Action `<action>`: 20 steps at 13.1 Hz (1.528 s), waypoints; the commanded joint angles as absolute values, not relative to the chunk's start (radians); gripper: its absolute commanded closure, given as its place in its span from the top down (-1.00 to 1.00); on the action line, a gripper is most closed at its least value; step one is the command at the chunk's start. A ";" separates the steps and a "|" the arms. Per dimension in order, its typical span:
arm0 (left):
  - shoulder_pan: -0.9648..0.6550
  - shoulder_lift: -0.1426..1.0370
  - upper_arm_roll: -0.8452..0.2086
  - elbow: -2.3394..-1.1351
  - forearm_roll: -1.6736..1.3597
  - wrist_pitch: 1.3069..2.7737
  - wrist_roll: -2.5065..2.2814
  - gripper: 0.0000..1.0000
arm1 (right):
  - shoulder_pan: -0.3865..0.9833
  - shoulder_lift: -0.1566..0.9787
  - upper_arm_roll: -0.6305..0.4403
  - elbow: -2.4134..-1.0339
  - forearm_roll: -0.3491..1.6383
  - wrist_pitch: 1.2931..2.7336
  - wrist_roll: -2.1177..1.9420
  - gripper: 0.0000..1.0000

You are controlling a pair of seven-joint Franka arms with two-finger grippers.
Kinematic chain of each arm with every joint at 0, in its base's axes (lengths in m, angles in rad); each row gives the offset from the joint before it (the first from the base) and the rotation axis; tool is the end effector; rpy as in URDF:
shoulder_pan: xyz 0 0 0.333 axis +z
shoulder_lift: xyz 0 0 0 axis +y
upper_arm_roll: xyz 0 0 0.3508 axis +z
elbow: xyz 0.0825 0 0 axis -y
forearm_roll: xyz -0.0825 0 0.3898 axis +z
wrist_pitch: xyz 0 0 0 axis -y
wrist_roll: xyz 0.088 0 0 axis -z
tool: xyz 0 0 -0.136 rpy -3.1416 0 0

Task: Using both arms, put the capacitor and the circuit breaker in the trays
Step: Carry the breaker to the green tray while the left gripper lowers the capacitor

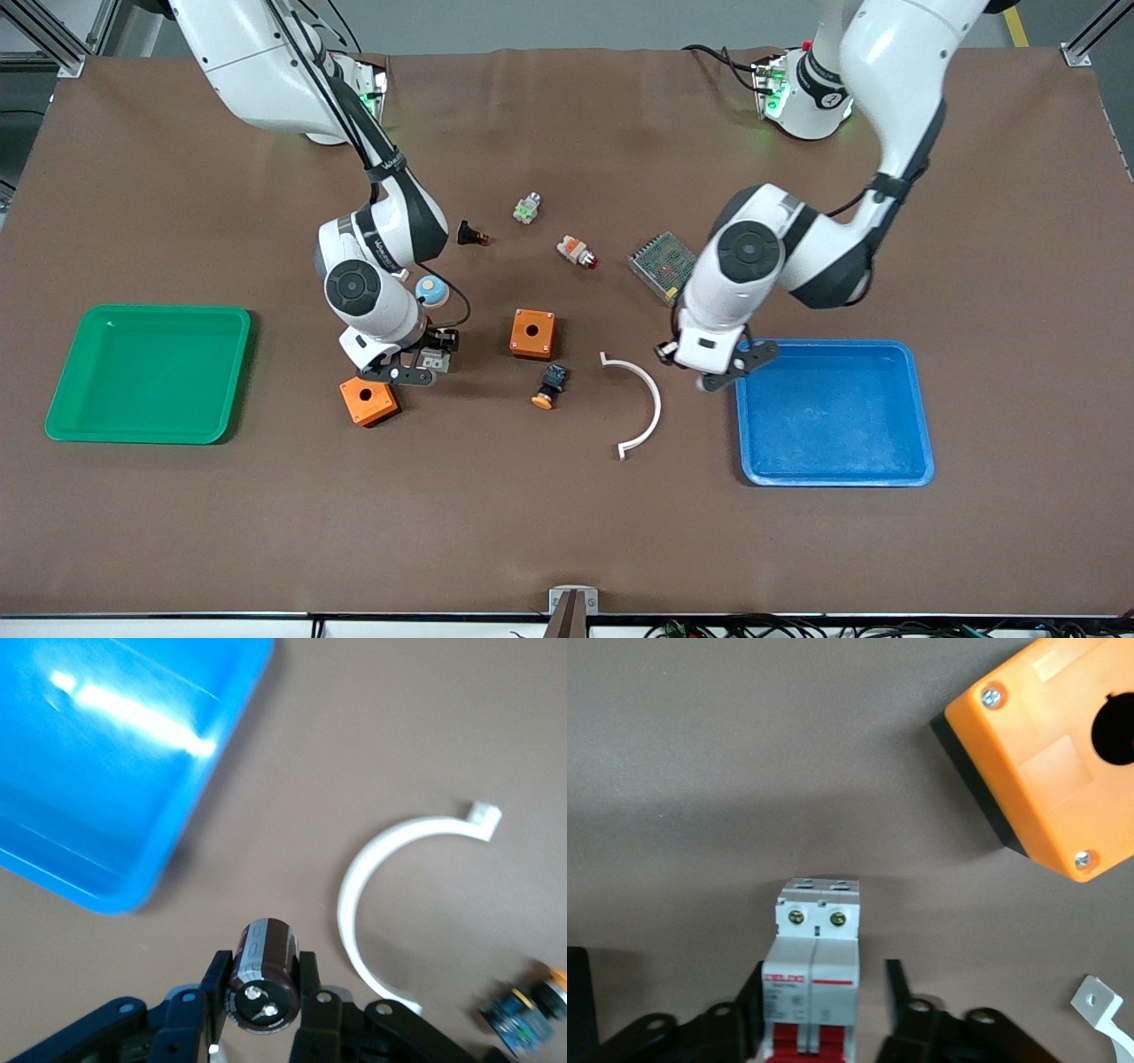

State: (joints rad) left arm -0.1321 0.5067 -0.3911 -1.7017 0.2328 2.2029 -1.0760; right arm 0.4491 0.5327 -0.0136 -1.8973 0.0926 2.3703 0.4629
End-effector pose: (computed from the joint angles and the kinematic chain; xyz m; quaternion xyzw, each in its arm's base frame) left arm 0.6209 -0.3094 0.3191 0.9728 0.2309 0.0154 0.0124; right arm 0.5844 0.2756 0.2111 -0.9981 0.0470 0.0388 0.0121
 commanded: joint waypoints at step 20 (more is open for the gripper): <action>0.268 0.695 -0.365 -1.663 0.255 2.279 -0.650 0.05 | -0.116 0.308 -0.026 -1.666 -0.009 1.736 -0.007 -0.59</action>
